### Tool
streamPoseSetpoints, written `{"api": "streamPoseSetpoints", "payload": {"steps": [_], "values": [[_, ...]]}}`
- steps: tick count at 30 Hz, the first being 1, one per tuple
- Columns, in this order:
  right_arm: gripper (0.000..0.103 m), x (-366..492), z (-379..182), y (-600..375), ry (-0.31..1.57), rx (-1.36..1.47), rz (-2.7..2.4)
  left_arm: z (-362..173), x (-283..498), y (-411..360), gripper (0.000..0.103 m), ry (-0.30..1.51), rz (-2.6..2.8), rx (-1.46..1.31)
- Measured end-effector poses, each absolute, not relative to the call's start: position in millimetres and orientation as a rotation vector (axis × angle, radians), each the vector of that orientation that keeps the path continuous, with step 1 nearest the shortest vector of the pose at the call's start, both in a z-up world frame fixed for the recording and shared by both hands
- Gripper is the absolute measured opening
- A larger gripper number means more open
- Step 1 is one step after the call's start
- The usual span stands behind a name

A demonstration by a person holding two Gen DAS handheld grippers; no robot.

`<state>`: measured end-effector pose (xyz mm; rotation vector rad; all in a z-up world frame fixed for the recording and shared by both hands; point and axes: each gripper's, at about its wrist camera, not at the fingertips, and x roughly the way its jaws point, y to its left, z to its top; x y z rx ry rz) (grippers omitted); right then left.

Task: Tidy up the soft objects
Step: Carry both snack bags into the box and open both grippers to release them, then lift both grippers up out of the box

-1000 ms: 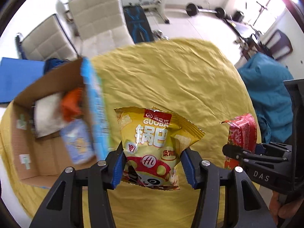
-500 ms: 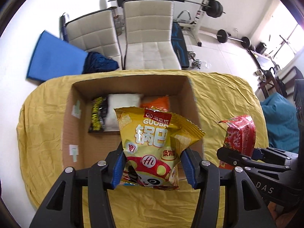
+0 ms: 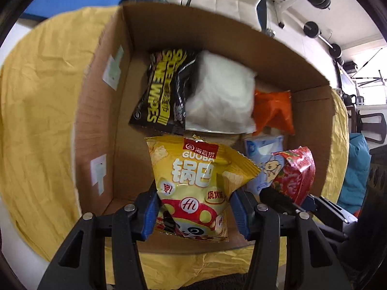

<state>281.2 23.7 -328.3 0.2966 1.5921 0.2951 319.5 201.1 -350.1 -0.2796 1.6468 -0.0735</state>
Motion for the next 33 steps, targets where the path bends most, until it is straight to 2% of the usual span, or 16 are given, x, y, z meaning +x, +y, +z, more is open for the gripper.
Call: {"api": "streamPoseSetpoints", "payload": {"steps": [5,12,24,29,33], "values": [[0.047,283.3,-372.1,42.2,1.663,0.321,0.316,-393.8,326.5,200.7,0.050,1.762,-0.109,-0.319],[0.047,288.9,-420.5,59.2,1.753,0.324,0.337,-427.7,329.3,189.4,0.051,1.836,-0.122,-0.276],[0.049,295.2,-446.8,72.7,1.771,0.210,0.274,-446.0,335.0,188.9,0.056,1.857,-0.074,-0.222],[0.065,297.9,-448.8,85.9,1.778,0.189,0.267,-441.6,335.2,193.9,0.060,1.864,-0.058,-0.227],[0.066,294.8,-438.4,95.1,1.765,0.159,0.255,-429.2,326.1,192.4,0.063,1.848,-0.050,-0.192]]}}
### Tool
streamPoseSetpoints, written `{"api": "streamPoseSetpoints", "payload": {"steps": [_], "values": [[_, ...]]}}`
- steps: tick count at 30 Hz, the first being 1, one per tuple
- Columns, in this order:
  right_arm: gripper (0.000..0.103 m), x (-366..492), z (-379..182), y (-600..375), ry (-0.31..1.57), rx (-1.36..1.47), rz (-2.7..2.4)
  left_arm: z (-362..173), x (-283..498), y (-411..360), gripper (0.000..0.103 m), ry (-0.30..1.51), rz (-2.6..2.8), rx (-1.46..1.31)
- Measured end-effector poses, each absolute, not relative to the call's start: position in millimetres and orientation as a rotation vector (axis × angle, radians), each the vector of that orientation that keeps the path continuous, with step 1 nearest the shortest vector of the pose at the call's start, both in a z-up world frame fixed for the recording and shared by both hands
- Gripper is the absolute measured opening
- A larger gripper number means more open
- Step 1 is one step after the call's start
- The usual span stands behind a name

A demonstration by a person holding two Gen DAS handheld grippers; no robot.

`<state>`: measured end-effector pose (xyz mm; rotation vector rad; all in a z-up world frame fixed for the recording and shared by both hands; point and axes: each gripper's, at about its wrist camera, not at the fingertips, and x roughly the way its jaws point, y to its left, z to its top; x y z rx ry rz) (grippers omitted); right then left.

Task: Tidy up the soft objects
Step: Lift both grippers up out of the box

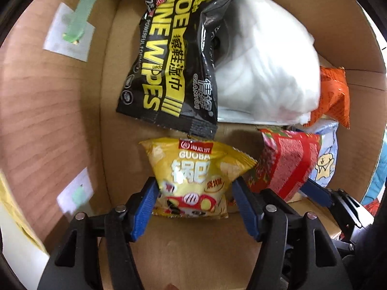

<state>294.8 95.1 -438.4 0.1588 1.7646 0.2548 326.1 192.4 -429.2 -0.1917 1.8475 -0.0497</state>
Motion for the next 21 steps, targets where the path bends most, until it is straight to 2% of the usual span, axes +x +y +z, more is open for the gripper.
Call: {"api": "streamPoseSetpoints", "payload": {"steps": [10,14,16,21], "values": [[0.066,259.8,-391.3,72.3,1.696,0.069,0.208,-363.9,291.6,178.7,0.071,1.719,-0.053,-0.168],[0.083,246.5,-368.5,56.0,1.647,0.048,0.165,-332.6,270.9,171.3,0.072,1.618,-0.050,-0.135],[0.088,241.0,-353.1,51.2,1.613,0.036,0.145,-320.3,264.8,169.7,0.083,1.568,-0.041,-0.117],[0.103,235.8,-325.4,38.1,1.532,0.040,0.098,-289.3,255.7,175.3,0.101,1.450,0.004,-0.049]]}}
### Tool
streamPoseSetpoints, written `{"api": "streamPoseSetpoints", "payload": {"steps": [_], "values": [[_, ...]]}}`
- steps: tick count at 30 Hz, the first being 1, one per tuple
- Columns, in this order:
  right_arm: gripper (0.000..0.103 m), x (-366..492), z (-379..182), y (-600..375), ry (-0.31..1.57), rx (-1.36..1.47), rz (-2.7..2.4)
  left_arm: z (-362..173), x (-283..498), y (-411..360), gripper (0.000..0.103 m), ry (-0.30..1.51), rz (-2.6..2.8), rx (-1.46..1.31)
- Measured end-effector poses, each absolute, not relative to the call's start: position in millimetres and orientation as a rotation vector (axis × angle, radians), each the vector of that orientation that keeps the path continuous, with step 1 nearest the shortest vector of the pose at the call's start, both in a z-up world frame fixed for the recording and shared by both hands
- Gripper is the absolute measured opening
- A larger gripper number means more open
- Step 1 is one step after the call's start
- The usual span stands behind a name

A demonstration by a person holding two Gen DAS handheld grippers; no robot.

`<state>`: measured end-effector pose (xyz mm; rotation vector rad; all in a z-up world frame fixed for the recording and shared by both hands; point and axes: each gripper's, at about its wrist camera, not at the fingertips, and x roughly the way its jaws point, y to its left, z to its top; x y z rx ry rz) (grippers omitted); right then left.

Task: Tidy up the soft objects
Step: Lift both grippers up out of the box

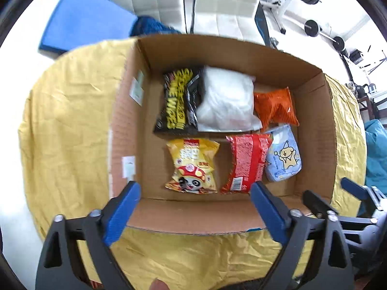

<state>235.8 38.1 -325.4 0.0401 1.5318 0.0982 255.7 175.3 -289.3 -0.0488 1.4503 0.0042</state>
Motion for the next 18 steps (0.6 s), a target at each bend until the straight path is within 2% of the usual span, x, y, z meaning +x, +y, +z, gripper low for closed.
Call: {"api": "streamPoseSetpoints", "payload": {"steps": [11,18], "values": [[0.103,223.0,-268.8,8.5,1.415,0.030,0.031,-264.8,238.9,181.5,0.102,1.333,0.011,-0.063],[0.103,203.6,-230.5,6.4,1.371,0.061,0.063,-201.9,211.5,177.3,0.102,1.212,0.029,-0.049]]}}
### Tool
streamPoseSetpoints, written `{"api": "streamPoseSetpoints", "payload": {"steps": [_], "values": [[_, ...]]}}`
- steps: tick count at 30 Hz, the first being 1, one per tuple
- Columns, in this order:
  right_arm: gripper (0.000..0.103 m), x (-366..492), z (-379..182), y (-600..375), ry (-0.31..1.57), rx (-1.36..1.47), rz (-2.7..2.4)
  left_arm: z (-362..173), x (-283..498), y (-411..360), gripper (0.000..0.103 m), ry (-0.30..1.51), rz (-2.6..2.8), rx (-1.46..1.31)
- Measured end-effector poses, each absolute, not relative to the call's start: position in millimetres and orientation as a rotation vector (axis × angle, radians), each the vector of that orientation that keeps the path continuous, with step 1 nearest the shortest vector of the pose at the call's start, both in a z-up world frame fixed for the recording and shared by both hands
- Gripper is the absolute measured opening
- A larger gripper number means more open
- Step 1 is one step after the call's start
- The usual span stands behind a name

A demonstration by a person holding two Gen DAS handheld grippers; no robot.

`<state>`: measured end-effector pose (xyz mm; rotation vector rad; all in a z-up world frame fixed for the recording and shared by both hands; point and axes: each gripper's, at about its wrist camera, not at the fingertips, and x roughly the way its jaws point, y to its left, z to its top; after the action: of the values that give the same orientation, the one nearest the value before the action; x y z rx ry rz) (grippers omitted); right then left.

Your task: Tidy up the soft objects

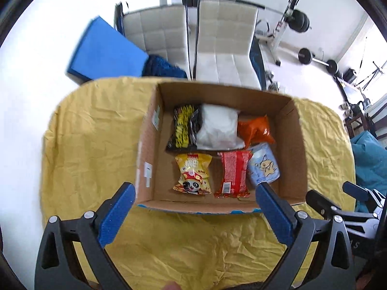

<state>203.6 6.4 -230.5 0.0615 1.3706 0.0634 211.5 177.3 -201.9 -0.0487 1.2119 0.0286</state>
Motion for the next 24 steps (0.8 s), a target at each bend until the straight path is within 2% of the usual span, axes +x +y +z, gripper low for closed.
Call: {"api": "streamPoseSetpoints", "payload": {"steps": [9,14,24], "values": [[0.103,147.9,-113.0,-3.4,1.212,0.077,0.120,-97.0,158.1,168.7,0.102,1.052,0.028,-0.038],[0.103,113.2,-53.4,-8.8,1.130,0.068,0.140,-63.4,134.2,164.1,0.102,1.031,0.032,-0.030],[0.103,71.7,13.9,-15.3,1.040,0.057,0.145,-24.6,99.8,161.4,0.102,1.002,0.065,-0.044]]}}
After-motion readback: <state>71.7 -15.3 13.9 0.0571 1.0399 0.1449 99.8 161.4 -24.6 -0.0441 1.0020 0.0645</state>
